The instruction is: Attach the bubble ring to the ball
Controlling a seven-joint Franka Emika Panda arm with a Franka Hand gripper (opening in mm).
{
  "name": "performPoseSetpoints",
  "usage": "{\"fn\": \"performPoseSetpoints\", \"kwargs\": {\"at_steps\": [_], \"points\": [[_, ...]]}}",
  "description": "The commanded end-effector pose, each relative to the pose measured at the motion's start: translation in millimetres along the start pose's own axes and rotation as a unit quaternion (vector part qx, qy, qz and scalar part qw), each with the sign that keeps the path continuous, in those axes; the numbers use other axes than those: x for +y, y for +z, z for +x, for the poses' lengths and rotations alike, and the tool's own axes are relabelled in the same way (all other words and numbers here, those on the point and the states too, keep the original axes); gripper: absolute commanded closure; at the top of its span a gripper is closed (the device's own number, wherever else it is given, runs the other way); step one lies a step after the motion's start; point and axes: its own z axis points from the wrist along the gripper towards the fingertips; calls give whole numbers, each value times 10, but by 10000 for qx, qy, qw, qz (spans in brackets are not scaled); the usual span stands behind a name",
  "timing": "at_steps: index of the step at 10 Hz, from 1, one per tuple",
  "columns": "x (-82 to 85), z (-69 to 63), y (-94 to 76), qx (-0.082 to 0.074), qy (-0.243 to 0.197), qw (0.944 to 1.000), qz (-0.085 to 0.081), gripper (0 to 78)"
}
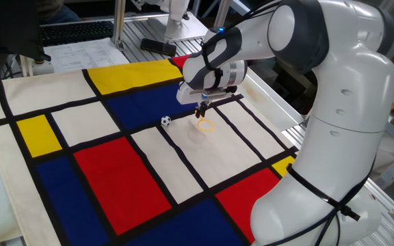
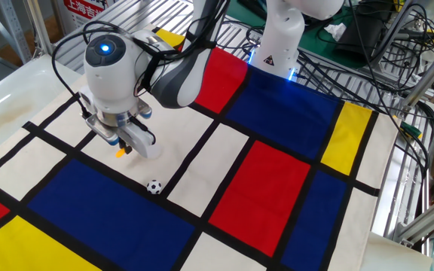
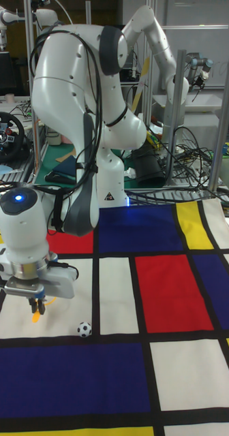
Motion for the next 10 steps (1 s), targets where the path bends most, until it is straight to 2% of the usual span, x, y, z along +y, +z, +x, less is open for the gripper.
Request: {"fn": "performPoseSetpoints", "kwargs": {"at_steps": [1, 7, 10], "points": [[231, -20, -449, 253, 1777, 9837, 51, 764], [243, -47, -476, 308, 2041, 9784, 55, 764], [249, -88, -500, 334, 2446, 9691, 18, 764]]}}
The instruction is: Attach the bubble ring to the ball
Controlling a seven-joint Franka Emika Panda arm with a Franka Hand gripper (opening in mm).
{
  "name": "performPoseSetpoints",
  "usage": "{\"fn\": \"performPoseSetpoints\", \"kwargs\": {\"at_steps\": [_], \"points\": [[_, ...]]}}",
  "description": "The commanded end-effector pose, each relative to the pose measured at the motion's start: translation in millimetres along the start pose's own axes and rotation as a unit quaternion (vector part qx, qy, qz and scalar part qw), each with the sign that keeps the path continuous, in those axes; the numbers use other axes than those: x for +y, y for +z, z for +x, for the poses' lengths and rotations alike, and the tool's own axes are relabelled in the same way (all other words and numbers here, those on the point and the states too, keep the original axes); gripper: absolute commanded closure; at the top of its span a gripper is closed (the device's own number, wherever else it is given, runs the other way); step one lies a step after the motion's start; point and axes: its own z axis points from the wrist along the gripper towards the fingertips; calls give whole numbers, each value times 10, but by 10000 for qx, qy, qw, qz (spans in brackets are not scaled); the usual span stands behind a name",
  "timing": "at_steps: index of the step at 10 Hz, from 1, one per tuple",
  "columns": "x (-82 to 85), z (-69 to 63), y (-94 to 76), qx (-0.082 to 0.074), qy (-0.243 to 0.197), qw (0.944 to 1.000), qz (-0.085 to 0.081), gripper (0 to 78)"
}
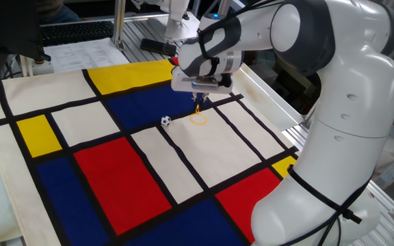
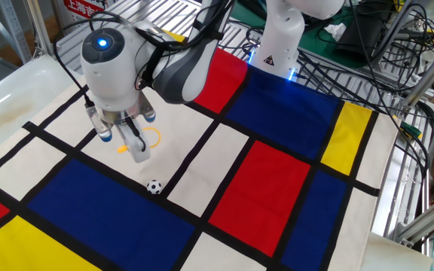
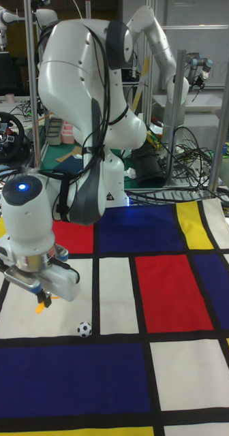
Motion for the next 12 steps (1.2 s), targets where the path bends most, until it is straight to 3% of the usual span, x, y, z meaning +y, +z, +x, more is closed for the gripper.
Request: {"fn": "performPoseSetpoints", "kwargs": {"at_steps": [1, 3, 10, 12], "points": [[87, -45, -164, 148, 1012, 9947, -106, 764], [108, -73, -186, 201, 1299, 9911, -201, 764], [155, -146, -215, 84, 2223, 9746, -261, 764], [155, -146, -215, 63, 2212, 9748, -266, 764]]}}
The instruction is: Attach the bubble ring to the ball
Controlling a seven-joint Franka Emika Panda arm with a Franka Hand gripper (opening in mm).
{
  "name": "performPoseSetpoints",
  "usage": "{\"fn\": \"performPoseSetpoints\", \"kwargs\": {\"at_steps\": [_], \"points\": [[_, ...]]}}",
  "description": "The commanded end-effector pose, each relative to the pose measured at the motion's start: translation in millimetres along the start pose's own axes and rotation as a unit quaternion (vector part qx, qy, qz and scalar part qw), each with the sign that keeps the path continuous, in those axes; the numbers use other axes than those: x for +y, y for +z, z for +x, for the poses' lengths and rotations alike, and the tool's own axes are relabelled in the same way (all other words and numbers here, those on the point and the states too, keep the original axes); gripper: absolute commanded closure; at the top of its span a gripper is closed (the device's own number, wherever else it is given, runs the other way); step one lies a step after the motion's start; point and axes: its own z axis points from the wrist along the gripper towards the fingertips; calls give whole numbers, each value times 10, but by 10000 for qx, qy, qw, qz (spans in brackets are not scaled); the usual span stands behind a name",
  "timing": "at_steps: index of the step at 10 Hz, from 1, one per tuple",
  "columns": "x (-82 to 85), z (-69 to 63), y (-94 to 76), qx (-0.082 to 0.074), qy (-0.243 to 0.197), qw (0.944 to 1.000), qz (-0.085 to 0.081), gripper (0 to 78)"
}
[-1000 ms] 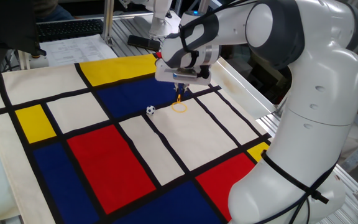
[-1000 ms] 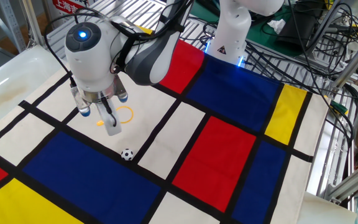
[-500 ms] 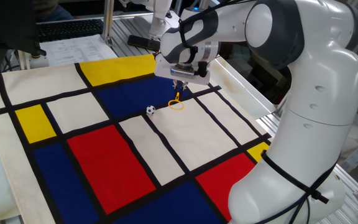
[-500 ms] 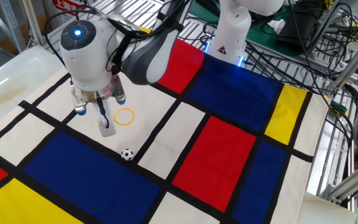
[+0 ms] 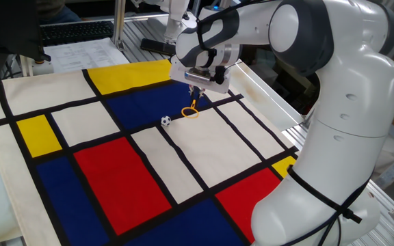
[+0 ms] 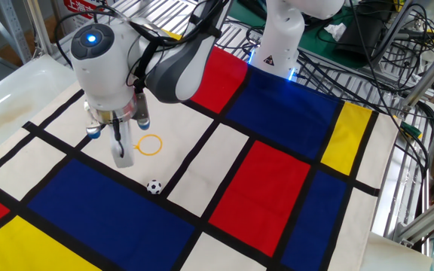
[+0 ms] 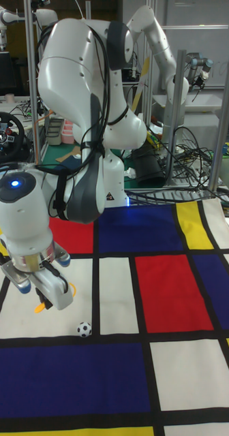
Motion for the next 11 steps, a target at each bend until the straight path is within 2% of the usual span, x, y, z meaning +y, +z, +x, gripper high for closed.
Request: {"fn": "performPoseSetpoints", "kwargs": {"at_steps": [1, 5, 6, 9, 11], "points": [[57, -41, -56, -66, 508, 9985, -165, 764], [57, -41, -56, -139, 460, 9987, -141, 764], [57, -41, -56, -132, 319, 9993, -143, 764], [57, -41, -56, -69, 262, 9994, -198, 764], [59, -40, -54, 62, 414, 9987, -299, 764]]}}
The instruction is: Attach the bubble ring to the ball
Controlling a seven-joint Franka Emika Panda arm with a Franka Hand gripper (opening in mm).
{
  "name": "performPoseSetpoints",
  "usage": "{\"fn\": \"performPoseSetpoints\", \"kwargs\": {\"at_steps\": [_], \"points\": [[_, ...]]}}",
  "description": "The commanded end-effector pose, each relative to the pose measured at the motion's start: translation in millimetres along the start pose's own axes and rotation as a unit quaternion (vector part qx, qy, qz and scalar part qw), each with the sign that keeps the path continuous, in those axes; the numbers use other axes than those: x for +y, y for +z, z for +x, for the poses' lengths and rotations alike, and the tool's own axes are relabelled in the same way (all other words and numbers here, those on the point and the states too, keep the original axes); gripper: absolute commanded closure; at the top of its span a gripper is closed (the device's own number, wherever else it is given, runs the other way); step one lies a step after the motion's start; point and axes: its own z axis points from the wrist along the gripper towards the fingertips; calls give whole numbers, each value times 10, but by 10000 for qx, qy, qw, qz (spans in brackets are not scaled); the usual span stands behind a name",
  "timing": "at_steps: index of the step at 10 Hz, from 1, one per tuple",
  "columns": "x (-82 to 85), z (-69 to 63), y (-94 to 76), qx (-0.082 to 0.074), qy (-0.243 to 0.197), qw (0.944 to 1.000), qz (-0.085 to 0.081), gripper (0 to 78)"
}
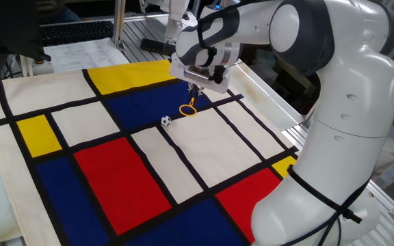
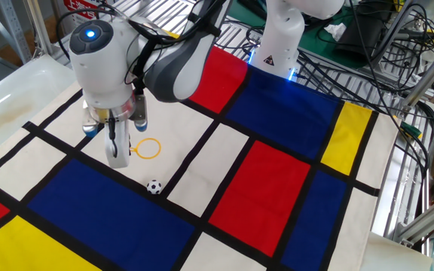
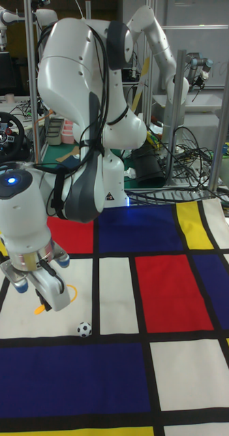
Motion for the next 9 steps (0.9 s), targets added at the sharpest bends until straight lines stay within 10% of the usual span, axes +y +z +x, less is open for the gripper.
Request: {"fn": "performPoseSetpoints", "kwargs": {"at_steps": [1, 9], "points": [[6, -5, -12, 114, 207, 9996, -121, 764], [252, 88, 174, -13, 496, 9986, -168, 764]]}}
